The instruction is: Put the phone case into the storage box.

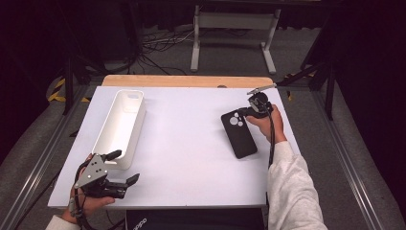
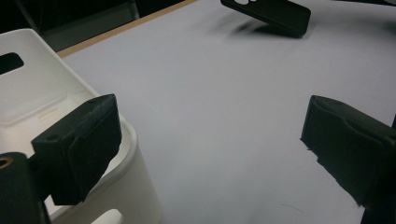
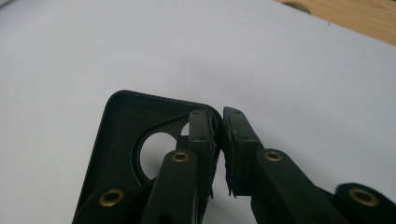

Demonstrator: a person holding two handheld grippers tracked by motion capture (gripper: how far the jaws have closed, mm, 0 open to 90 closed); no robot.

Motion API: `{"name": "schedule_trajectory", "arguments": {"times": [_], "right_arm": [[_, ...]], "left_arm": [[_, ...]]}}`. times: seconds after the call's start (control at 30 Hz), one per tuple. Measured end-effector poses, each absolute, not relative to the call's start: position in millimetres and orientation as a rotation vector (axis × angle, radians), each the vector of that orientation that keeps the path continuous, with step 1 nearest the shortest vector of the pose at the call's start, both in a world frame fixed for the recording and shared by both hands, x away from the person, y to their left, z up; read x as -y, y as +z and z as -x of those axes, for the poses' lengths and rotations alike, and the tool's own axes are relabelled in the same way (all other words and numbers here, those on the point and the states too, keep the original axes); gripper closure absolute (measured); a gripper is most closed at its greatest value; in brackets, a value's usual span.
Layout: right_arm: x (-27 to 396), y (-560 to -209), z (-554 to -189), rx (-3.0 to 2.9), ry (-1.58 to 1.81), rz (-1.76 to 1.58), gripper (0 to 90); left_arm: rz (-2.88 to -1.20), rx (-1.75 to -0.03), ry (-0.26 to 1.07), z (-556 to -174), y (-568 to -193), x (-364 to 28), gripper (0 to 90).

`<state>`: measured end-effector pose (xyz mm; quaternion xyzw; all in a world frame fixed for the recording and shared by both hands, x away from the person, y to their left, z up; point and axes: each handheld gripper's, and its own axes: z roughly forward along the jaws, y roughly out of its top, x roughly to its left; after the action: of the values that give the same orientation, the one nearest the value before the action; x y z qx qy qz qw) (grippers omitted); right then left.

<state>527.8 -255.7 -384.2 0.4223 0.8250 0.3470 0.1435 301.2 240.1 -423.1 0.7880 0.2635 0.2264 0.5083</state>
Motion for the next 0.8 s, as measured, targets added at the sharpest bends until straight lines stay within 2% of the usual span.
{"name": "schedule_trajectory", "arguments": {"times": [0.8], "right_arm": [[257, -357, -492, -2.145, 1.209, -1.09, 83.7]], "left_arm": [[-1.892, -0.636, 0.555, -301, -423, -239, 5.7]]}}
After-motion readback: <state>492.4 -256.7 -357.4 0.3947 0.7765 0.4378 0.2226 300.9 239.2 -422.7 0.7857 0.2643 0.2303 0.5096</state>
